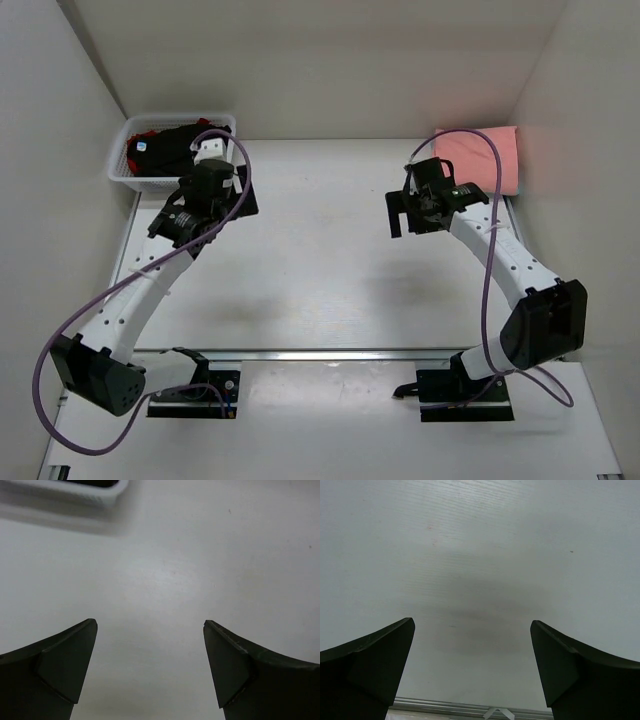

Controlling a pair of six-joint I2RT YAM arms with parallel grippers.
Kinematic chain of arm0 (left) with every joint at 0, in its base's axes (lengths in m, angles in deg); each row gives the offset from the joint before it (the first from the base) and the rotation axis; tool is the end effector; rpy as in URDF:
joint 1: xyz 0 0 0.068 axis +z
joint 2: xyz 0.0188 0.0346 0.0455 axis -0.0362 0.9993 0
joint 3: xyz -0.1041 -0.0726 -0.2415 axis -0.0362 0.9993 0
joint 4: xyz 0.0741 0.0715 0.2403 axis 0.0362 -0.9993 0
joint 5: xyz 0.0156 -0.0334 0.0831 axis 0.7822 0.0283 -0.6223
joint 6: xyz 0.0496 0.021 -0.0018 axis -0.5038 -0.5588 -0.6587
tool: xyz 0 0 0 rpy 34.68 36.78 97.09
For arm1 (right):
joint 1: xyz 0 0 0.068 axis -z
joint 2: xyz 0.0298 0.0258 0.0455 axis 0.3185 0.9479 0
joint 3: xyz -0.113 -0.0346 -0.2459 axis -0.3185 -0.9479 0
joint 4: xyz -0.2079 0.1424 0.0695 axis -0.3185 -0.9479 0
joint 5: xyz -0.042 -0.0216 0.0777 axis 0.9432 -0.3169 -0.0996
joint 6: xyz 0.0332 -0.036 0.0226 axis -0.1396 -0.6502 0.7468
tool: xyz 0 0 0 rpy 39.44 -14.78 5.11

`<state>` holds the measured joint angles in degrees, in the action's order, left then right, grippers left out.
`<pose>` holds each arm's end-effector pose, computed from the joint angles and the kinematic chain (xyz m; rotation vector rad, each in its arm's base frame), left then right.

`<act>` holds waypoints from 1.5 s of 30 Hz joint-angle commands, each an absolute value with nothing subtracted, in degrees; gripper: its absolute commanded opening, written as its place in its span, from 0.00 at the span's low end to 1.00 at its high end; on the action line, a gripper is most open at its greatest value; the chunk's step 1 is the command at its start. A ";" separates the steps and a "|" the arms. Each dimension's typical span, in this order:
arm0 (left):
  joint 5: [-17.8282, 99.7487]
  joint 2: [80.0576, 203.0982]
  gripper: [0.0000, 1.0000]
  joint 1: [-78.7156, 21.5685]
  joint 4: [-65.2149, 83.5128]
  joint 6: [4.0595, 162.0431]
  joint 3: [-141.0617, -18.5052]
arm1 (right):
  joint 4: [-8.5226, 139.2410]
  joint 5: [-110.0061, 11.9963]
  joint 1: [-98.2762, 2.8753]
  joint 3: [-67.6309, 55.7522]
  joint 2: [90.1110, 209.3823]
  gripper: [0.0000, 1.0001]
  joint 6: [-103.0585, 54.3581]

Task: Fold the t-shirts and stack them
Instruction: Grab crumpled tshirt from bin with the left arm

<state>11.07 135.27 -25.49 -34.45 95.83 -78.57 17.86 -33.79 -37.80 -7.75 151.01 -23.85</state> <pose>0.2357 -0.0879 0.3597 -0.2154 2.1953 -0.0347 0.2813 0.0932 0.3069 -0.2138 2.5368 0.0112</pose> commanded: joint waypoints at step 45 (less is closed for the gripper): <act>24.78 211.17 0.75 5.57 -28.01 98.80 -148.22 | 22.01 -54.20 -27.10 -6.42 160.87 0.99 -17.98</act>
